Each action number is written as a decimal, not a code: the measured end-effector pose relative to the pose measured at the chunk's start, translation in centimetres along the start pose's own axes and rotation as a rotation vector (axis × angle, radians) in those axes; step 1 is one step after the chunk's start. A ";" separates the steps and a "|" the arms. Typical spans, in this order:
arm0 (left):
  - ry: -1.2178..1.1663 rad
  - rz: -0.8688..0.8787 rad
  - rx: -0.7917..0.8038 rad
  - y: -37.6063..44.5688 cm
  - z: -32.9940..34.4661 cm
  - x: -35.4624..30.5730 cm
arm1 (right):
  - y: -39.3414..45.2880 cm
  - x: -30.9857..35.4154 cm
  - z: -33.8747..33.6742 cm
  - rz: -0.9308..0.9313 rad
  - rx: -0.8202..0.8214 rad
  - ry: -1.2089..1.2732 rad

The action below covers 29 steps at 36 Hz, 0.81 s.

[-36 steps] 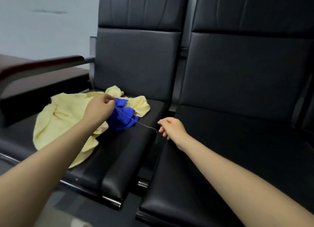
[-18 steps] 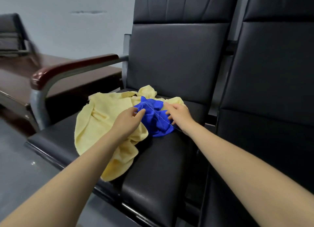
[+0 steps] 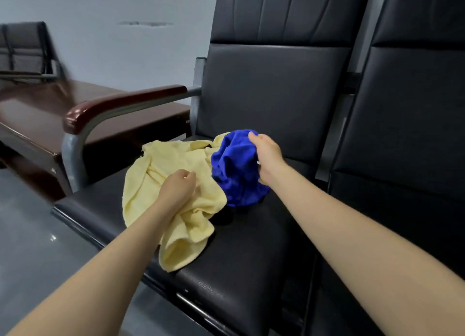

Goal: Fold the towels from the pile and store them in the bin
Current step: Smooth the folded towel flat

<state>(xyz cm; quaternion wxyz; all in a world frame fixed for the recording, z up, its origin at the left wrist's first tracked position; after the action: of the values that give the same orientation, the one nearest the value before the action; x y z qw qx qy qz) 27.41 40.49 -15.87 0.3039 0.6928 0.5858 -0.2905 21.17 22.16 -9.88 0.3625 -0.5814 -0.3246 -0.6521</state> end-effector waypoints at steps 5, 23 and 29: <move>0.115 0.029 0.024 -0.1 0.4 0.2 | 0.2 5.8 -2.7 -0.030 -0.068 0.355; 0.310 0.171 -0.075 -2.5 1.5 -4.4 | -7.1 11.7 -14.9 -0.139 -0.266 0.354; -0.004 0.297 -0.029 -6.4 3.5 -10.3 | -10.2 13.0 -19.6 -0.186 -0.317 0.386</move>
<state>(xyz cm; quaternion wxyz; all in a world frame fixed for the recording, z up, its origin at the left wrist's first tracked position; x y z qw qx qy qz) 19.44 32.08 -10.81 0.3548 0.7668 0.4806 -0.2350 1.45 9.75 0.76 0.2604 -0.4633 -0.1952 -0.8243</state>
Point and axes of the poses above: each hand's wrist, its own y-axis towards the middle knuckle, its own z-axis out of the palm, x = y × z, the point moved 1 cm from there along y, towards the middle knuckle, and after that the axes turned 2 degrees about -z, right-handed, at the moved point
